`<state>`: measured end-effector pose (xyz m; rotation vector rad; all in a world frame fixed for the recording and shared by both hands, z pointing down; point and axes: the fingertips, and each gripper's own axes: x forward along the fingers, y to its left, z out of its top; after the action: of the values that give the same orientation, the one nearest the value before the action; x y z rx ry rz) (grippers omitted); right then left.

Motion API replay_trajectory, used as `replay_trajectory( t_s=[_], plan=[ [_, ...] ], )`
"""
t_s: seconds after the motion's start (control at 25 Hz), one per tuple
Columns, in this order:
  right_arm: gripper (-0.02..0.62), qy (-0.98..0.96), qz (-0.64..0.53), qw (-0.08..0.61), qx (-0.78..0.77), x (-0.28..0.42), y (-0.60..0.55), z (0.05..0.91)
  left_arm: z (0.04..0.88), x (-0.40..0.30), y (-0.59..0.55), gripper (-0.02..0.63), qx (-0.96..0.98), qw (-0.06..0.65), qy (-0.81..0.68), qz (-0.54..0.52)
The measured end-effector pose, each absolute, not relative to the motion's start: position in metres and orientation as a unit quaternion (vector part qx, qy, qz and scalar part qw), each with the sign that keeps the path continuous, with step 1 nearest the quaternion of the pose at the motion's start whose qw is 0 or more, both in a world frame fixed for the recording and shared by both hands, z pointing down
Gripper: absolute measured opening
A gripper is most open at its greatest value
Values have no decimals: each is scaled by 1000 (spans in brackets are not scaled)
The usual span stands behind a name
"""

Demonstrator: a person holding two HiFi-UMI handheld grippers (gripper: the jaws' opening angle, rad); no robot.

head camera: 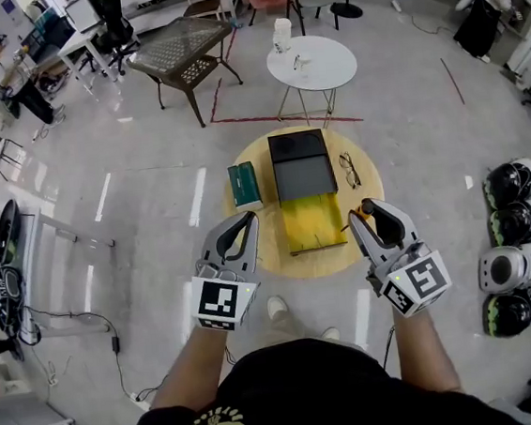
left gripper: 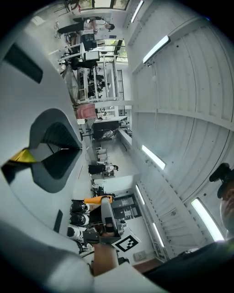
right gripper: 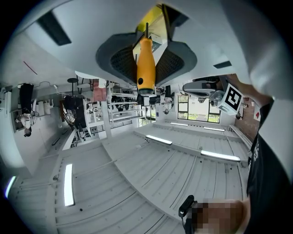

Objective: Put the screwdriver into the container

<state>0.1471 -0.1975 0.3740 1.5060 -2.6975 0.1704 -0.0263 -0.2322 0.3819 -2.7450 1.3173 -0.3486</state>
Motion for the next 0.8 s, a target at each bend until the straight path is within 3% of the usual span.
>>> replay_trajectory(
  t_s=[0.8],
  plan=[
    [137,-845,44,25,533,119,-252,350,363,-70,-313,18,-912,55,400,-73]
  ],
)
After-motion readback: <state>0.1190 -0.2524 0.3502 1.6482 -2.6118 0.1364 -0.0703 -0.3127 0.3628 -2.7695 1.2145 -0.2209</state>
